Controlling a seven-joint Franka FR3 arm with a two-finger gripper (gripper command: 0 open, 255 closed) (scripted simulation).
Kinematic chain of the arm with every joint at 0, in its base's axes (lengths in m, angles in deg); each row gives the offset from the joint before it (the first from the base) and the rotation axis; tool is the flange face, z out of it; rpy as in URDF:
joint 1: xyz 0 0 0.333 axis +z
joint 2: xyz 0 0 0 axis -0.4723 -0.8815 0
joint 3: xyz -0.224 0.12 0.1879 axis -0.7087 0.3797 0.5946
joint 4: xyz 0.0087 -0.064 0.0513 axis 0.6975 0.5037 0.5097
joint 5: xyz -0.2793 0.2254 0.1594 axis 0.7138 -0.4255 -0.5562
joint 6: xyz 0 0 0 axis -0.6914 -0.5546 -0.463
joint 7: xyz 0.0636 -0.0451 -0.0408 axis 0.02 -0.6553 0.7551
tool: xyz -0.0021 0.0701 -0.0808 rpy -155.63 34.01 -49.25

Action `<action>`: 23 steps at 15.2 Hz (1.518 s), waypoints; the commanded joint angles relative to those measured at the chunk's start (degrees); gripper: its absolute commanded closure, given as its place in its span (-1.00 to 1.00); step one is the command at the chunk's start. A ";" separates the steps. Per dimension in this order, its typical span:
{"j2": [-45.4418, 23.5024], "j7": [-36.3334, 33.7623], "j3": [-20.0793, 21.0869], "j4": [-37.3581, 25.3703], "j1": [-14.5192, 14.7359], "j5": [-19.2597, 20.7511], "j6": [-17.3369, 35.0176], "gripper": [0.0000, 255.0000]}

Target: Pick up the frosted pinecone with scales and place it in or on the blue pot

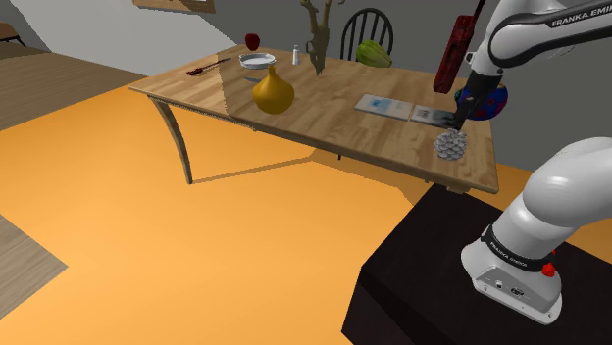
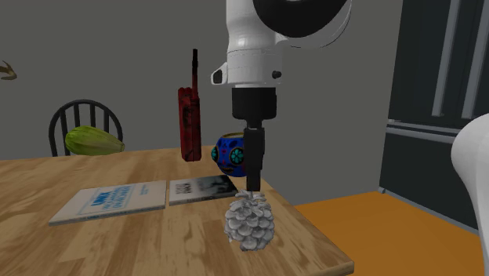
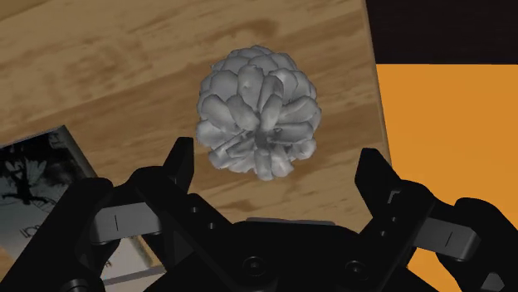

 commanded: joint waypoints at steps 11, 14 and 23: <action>-3.13 0.20 -2.30 3.09 -0.27 1.61 6.31 -1.00; -3.13 0.20 -2.29 3.09 -0.27 1.60 6.30 1.00; -3.13 0.21 -2.29 3.09 -0.27 1.61 6.31 1.00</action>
